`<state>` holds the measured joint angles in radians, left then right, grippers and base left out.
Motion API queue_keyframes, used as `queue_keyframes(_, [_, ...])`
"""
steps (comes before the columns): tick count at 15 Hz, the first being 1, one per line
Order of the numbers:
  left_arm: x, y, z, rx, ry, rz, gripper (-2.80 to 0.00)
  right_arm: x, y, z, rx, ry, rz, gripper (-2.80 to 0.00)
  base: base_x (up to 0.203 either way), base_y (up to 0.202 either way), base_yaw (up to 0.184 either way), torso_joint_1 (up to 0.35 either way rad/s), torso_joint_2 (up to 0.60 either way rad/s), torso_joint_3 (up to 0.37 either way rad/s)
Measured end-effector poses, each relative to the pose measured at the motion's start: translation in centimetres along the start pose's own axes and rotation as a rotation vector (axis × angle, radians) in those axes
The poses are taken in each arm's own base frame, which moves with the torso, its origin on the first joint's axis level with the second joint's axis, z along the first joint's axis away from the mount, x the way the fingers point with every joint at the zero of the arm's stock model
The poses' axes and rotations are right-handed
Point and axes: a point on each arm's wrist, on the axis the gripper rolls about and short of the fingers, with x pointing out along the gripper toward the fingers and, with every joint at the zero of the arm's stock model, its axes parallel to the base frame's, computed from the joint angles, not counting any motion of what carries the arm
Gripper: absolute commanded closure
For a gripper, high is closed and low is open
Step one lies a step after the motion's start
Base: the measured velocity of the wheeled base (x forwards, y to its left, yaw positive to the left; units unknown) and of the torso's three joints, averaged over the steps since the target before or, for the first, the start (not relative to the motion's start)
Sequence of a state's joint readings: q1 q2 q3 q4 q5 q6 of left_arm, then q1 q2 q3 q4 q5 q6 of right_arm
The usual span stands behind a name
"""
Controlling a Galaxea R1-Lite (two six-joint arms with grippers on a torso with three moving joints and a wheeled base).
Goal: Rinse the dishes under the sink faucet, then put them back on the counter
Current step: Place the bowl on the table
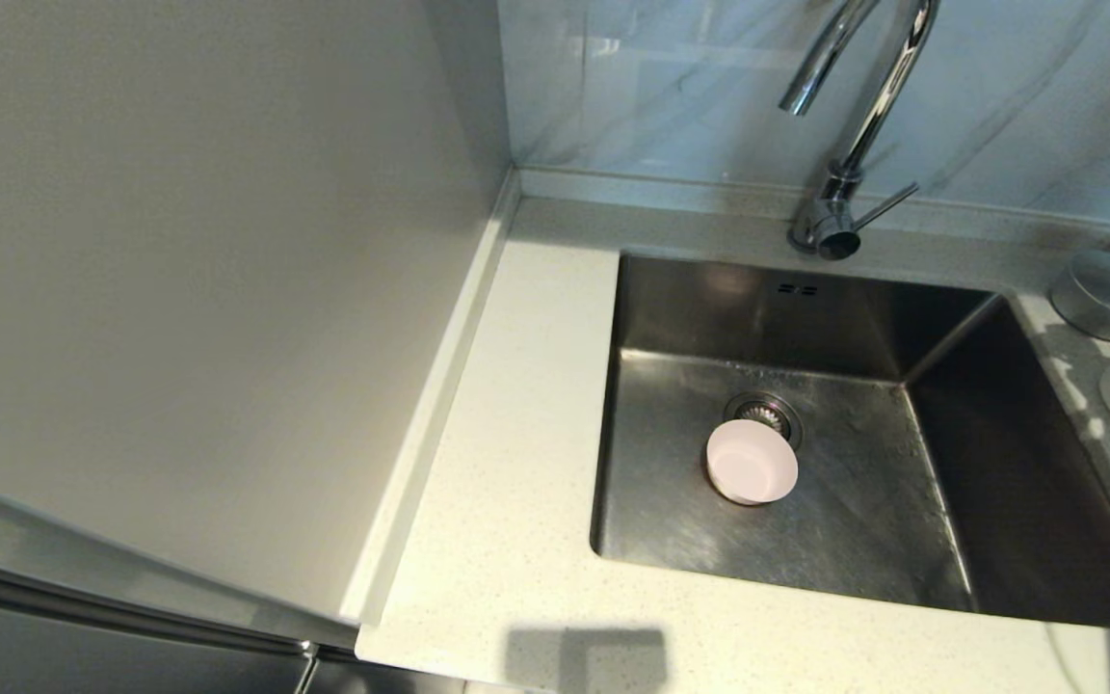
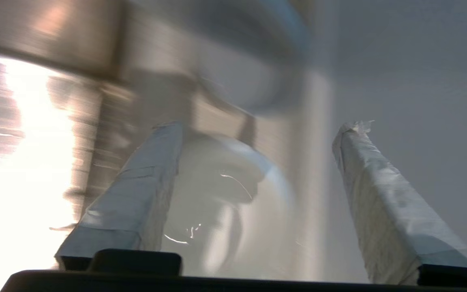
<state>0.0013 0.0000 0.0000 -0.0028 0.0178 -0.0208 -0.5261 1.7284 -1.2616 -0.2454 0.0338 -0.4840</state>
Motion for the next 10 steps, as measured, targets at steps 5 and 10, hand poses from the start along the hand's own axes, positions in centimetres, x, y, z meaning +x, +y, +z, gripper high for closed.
queue_keyframes(5, [0.0, 0.0, 0.0, 0.000, 0.000, 0.000, 0.00, -4.6, 8.8, 3.2, 0.007, -0.139, 0.341, -2.80, 0.000, 0.000, 0.000, 0.000, 0.00, 0.000])
queue_keyframes(10, [0.0, 0.0, 0.0, 0.000, 0.000, 0.000, 0.00, -6.2, 15.8, 1.2, -0.057, -0.061, 0.530, -2.80, 0.000, 0.000, 0.000, 0.000, 0.00, 0.000])
